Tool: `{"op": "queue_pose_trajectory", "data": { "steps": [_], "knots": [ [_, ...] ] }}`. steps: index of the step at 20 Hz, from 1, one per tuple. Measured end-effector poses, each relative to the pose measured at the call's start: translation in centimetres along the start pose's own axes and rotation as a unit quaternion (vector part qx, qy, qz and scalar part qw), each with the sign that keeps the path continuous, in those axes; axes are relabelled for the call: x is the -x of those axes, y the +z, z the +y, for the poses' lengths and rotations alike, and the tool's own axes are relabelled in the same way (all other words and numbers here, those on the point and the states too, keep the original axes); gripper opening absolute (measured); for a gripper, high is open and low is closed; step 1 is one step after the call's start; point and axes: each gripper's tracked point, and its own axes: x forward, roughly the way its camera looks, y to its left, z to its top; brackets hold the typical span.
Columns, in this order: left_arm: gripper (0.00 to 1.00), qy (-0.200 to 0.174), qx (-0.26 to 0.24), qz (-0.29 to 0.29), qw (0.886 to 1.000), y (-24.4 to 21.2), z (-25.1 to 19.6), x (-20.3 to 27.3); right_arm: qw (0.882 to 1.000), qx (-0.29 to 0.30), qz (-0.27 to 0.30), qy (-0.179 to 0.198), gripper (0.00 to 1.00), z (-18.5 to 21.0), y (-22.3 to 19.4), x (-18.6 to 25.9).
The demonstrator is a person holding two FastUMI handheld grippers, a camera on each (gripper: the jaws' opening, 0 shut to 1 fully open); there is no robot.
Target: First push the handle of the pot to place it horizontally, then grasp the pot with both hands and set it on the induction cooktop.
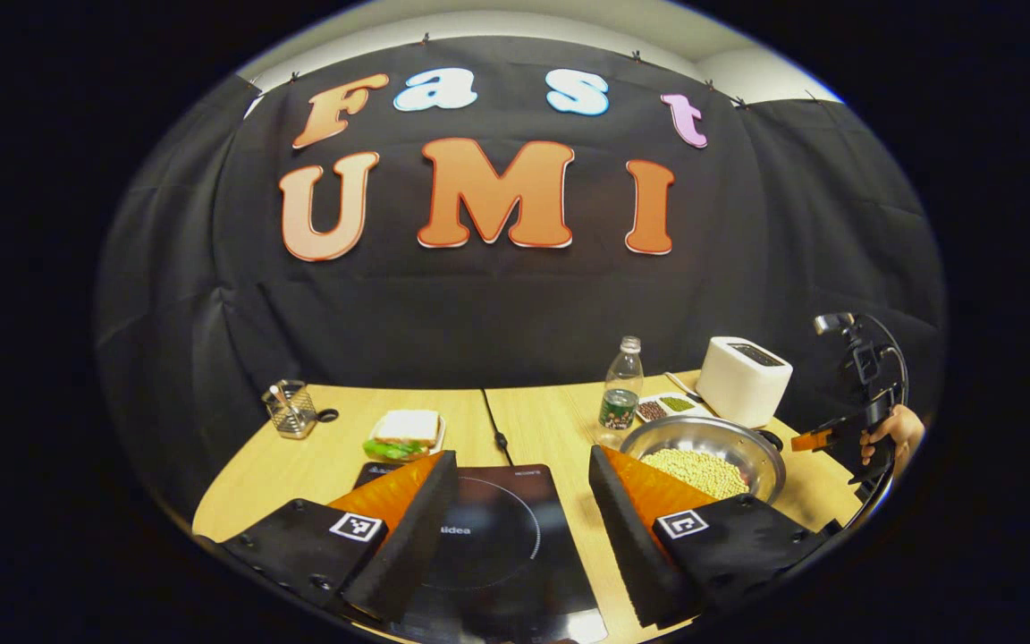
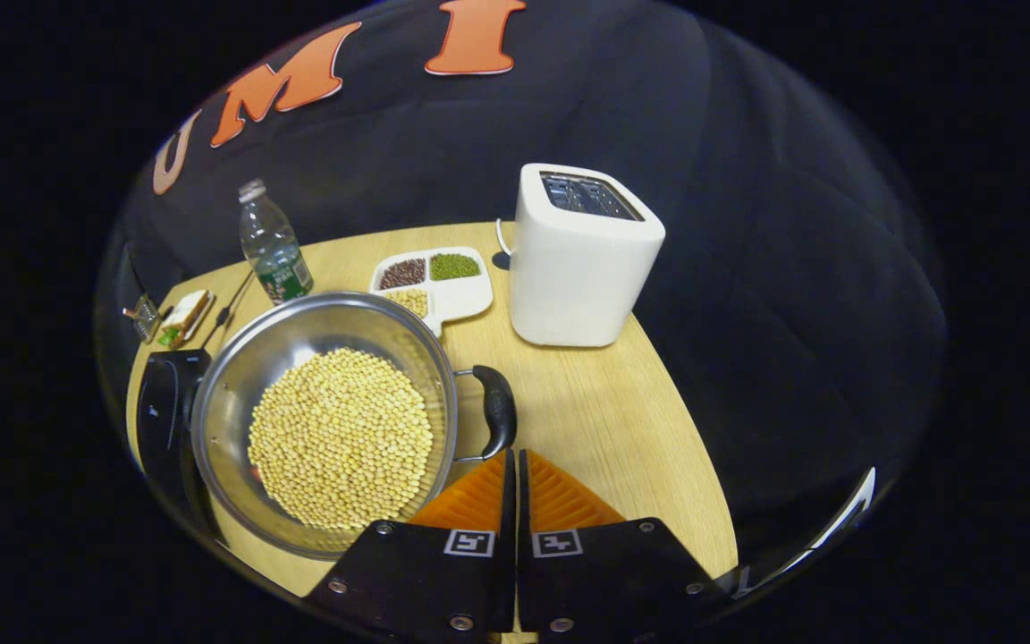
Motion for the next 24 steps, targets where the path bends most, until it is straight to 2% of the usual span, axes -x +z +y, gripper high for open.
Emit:
{"op": "queue_pose_trajectory", "data": {
  "steps": [1, 3, 4, 8, 11, 14, 17, 18, 19, 20, 21, 24],
  "knots": [
    [0.92, -0.007, 0.005, 0.011, 1.0, -0.6, -0.9, -0.6, 1.0, 0.0, -0.004, 0.013, 0.04, 0.3, 0.2, 0.4],
    [0.96, -0.023, 0.01, 0.033, 0.999, -1.8, -2.7, -1.7, 0.999, 0.0, -0.014, 0.034, 0.17, 1.2, 0.7, 0.8],
    [0.96, -0.03, 0.009, 0.038, 0.999, -2.1, -3.5, -2.2, 0.999, 0.002, -0.016, 0.035, 0.23, 1.5, 0.8, 0.8],
    [0.96, -0.05, -0.008, 0.061, 0.997, -4.4, -6.4, -4.6, 0.999, -0.001, -0.021, 0.042, 0.36, 2.2, 1.0, -0.1],
    [0.96, -0.069, 0.0, 0.094, 0.993, -6.9, -8.5, -6.3, 0.999, 0.003, -0.026, 0.046, 0.41, 2.5, 1.3, -0.8],
    [0.96, -0.067, 0.005, 0.119, 0.991, -8.9, -9.7, -8.5, 0.999, 0.005, -0.019, 0.049, 0.51, 2.8, 1.0, -1.5],
    [0.97, -0.06, 0.014, 0.147, 0.987, -11.0, -10.4, -10.7, 0.999, 0.005, -0.017, 0.048, 0.55, 2.8, 1.1, -2.4],
    [0.94, -0.058, 0.016, 0.156, 0.986, -11.6, -10.5, -11.4, 0.999, 0.006, -0.017, 0.047, 0.54, 2.6, 1.1, -2.7],
    [0.97, -0.055, 0.016, 0.164, 0.985, -12.2, -10.5, -12.1, 0.999, 0.007, -0.017, 0.044, 0.59, 2.4, 1.1, -3.1],
    [0.96, -0.052, 0.016, 0.17, 0.984, -12.6, -10.5, -12.7, 0.999, 0.006, -0.014, 0.043, 0.59, 2.4, 1.1, -3.3],
    [0.96, -0.05, 0.017, 0.177, 0.983, -13.1, -10.6, -13.3, 0.999, 0.006, -0.013, 0.04, 0.64, 2.1, 1.0, -3.4],
    [0.96, -0.048, 0.015, 0.198, 0.979, -14.6, -10.9, -14.6, 0.999, 0.009, -0.011, 0.038, 0.65, 2.1, 1.2, -4.2]
  ]
}}
